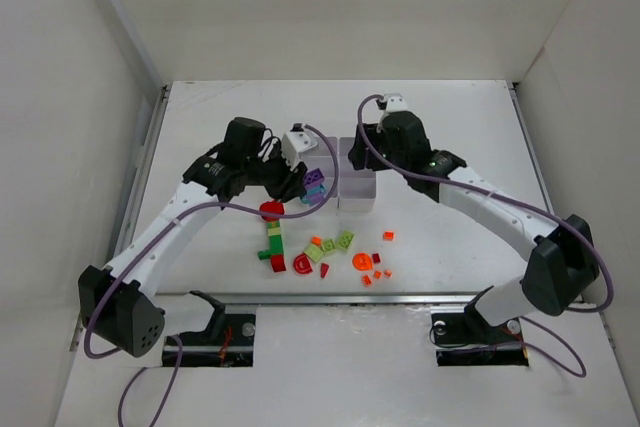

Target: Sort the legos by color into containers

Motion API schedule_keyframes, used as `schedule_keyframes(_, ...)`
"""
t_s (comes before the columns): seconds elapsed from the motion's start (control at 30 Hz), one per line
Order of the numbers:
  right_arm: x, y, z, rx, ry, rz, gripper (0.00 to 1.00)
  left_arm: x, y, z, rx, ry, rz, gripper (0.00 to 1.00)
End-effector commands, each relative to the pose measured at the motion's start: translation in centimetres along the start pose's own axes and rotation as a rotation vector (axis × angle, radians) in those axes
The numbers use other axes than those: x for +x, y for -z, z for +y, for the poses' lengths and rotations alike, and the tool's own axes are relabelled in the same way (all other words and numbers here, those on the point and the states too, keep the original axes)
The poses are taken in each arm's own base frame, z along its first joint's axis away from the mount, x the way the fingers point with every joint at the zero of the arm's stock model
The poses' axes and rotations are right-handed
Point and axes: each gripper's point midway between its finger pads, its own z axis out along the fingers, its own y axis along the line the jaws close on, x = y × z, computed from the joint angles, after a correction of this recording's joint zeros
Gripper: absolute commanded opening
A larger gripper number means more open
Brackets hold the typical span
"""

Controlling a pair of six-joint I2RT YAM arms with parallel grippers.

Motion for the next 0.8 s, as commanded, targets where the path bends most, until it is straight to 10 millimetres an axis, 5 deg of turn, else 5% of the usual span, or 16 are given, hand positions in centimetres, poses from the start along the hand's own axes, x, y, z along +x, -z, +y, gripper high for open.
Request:
schedule_keyframes(0.0, 2.3, 0.9, -0.2, 0.016, -0.087, 0.066, 0.0, -0.9, 0.5, 0.9, -0.036, 0.001, -0.049, 0.0)
schedule_keyframes(0.17, 6.0, 0.2, -0.3, 0.04, -0.102, 0.168, 0.0, -1.9, 0.6, 1.2, -0.044, -0.012, -0.07, 0.0)
schedule_keyframes(0.47, 7.2, -1.2, -0.1, 0.041, -0.097, 0.222, 0.07, -2.1, 0.5, 1.5, -0.045, -0.033, -0.07, 0.0)
schedule_keyframes(0.7, 8.1, -1.2, 0.5, 0.017, -0.092, 0.256, 0.46, -2.5, 0.7, 1.3, -0.042, -0.043, -0.088, 0.0)
schedule_keyframes(0.77, 7.6, -0.9, 0.5, 0.02, -0.093, 0.241, 0.88, -2.6, 0.7, 1.2, -0.034, -0.052, -0.091, 0.0)
